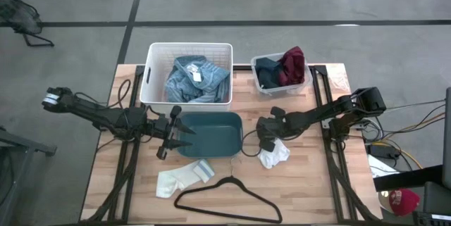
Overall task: Pick & Place Cloths
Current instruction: Put the gray sock into the blue bin
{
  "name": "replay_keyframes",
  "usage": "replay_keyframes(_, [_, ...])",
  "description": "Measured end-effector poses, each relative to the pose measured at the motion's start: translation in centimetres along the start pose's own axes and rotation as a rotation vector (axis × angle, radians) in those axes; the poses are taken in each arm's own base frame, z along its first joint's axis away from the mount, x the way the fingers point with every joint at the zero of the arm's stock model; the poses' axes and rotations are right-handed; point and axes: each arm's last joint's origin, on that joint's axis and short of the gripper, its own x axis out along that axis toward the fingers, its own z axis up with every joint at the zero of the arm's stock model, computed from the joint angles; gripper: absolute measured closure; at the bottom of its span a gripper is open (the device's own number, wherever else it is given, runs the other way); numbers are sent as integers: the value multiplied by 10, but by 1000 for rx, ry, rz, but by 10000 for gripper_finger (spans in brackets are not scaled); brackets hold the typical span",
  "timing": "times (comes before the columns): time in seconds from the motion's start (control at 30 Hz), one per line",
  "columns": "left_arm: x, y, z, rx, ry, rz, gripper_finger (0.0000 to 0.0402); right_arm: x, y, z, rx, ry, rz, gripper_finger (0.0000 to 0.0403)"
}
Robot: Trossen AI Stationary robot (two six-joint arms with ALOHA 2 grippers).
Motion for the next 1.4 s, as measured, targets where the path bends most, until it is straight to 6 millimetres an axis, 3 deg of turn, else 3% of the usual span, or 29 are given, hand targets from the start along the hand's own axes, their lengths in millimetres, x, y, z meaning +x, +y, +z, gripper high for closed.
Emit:
replay_keyframes(0.17, [0,0,0,0,0,0,219,0,2,0,-27,23,57,386])
replay_keyframes(0.37, [0,0,0,7,0,0,219,-7,8,8,-21,-8,83,392])
replay_keyframes(0.57, [0,0,0,7,1,-1,219,-23,14,30,-42,-70,111,393])
replay_keyframes(0.7, [0,0,0,7,2,0,219,-40,18,45,-72,-96,111,394])
replay_keyframes(0.93, [0,0,0,7,2,0,219,-80,24,69,-105,-174,-35,394])
replay_keyframes(1.23, [0,0,0,7,2,0,219,-132,36,99,-145,-386,-103,394])
replay_keyframes(1.4, [0,0,0,7,2,1,219,-147,40,115,-168,-523,-95,394])
